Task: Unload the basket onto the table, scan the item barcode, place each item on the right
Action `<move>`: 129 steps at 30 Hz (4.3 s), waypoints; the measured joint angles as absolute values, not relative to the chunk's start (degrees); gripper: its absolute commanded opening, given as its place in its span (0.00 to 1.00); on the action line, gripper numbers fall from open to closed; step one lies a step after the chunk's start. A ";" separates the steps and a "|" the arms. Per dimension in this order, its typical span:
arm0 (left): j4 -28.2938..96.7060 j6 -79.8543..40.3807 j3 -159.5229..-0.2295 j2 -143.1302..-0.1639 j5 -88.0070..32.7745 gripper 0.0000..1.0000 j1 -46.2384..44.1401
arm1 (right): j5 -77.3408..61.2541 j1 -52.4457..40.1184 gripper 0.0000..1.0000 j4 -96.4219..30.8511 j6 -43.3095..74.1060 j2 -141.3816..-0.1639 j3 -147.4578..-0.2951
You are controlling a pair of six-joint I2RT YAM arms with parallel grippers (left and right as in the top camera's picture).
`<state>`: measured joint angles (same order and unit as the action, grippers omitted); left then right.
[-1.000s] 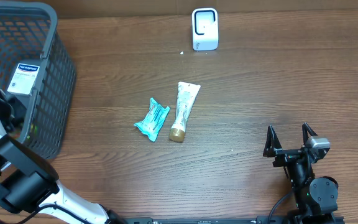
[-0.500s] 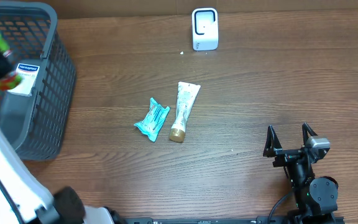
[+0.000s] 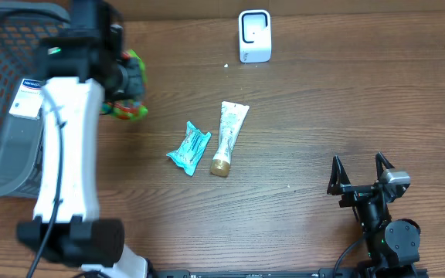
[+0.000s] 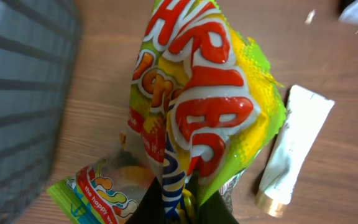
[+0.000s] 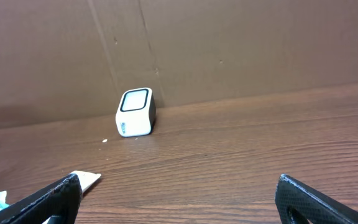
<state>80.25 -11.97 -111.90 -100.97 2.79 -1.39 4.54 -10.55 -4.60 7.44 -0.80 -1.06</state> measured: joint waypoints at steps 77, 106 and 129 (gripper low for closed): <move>72.16 -0.67 -153.01 -143.28 5.28 1.00 31.46 | 4.51 -10.55 1.00 -4.60 7.44 -0.80 -1.06; 74.24 6.00 -157.64 -110.10 -2.17 1.00 29.39 | 4.51 -10.52 1.00 -4.58 7.42 -0.80 -1.06; 96.09 0.47 -140.86 -104.90 -2.13 0.05 35.18 | 4.51 -10.55 1.00 -4.56 7.46 -0.80 -1.06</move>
